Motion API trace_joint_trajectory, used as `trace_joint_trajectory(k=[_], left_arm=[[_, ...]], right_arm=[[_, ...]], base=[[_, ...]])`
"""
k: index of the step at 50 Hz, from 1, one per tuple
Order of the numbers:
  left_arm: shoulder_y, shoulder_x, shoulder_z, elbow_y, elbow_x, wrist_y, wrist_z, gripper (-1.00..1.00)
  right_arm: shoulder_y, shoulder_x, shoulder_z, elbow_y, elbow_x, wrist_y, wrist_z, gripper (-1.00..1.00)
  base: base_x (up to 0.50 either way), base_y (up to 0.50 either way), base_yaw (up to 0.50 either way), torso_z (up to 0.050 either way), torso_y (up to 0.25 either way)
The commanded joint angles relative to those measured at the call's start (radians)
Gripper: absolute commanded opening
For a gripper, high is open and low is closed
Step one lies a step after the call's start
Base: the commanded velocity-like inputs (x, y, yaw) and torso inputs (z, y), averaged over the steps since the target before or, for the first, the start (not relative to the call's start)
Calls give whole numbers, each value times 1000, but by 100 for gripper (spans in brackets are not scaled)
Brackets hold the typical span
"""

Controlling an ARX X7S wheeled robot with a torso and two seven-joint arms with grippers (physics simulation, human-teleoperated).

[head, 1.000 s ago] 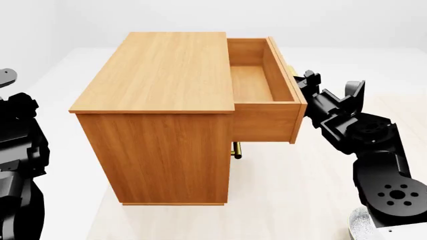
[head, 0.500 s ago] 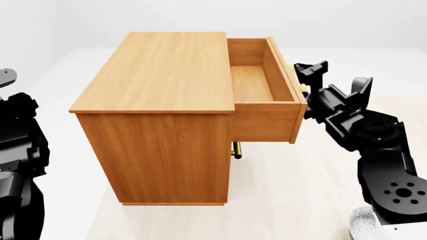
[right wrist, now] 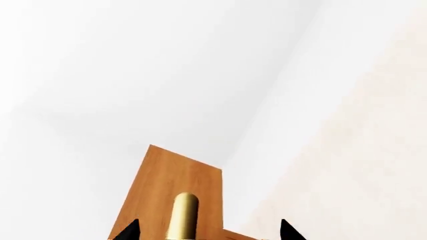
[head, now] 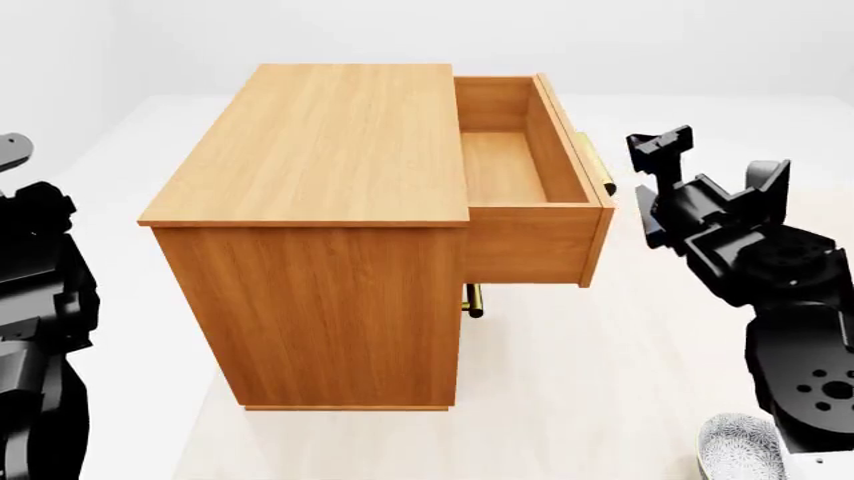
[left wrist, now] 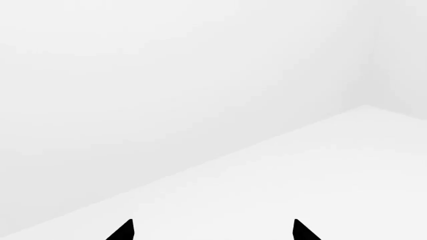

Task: Open the top drawer of the cabinet and put the bowl in it.

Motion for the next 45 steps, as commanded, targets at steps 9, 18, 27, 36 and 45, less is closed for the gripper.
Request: trace_joint_trajectory(k=[9, 18, 27, 36, 45], left_arm=[[-1, -3, -7, 0, -1, 2, 2, 100], [0, -2, -9, 0, 0, 3, 3, 100], [2, 1, -8, 0, 0, 5, 4, 100], [8, 1, -13, 0, 0, 5, 6, 100], [9, 4, -11, 0, 1, 3, 5, 100]], right_arm=[[154, 147, -158, -3, -88, -117, 132, 100], [361, -30, -408, -337, -260, 123, 100, 100], [563, -148, -640, -190, -359, 146, -13, 100], [613, -194, -691, -21, -364, 67, -26, 100], [563, -257, -769, -61, -398, 150, -143, 100]], base=[[0, 0, 0, 0, 0], [0, 0, 0, 0, 0], [0, 0, 0, 0, 0], [0, 0, 0, 0, 0], [0, 0, 0, 0, 0]])
